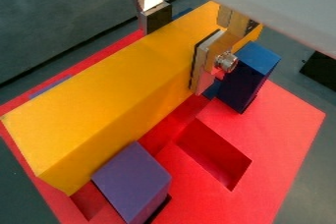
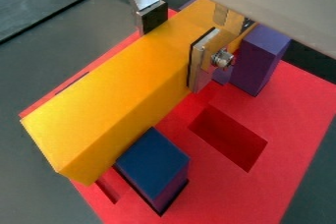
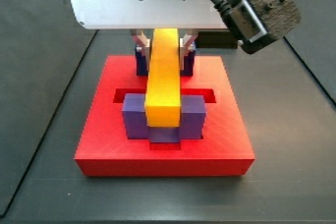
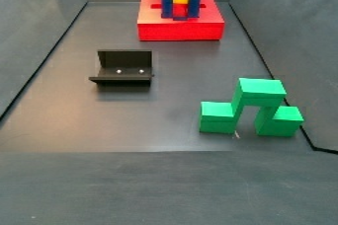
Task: Pick up the yellow object. Move up. Move to above the board. Insert the yellow object.
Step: Insert the yellow object.
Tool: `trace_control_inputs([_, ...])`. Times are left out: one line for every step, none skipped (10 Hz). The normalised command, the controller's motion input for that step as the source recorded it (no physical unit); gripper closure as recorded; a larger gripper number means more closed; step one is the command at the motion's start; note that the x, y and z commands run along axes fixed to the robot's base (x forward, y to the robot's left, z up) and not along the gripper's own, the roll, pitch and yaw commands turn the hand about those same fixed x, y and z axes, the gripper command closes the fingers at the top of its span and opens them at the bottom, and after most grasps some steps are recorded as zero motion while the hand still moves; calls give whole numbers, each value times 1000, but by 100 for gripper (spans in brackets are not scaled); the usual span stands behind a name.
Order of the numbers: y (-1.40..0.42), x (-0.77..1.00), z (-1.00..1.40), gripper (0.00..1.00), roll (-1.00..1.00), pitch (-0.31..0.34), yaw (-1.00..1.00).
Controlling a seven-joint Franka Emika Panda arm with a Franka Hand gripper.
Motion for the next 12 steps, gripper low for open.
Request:
trace_control_inputs([-91, 140, -31, 100, 176, 47, 0])
trace_control_inputs([-71, 60, -49, 100, 159, 37, 0])
trace_control_inputs([-40, 0, -74, 100, 166, 29, 0])
trace_control_inputs([-11, 0, -126, 100, 189, 16, 0])
trace_control_inputs([-9, -29, -157, 100, 193, 1, 0])
trace_control_inputs([0, -60, -169, 100, 194, 0, 0])
trace_control_inputs([0, -31, -160, 100, 163, 0, 0])
trace_control_inputs([0, 0, -154, 100, 164, 0, 0])
trace_control_inputs([-26, 0, -151, 100, 186, 7, 0])
trace_control_inputs([-94, 0, -157, 100, 234, 26, 0])
trace_control_inputs([-120, 0, -160, 100, 264, 31, 0])
trace_control_inputs([-137, 0, -160, 100, 281, 39, 0])
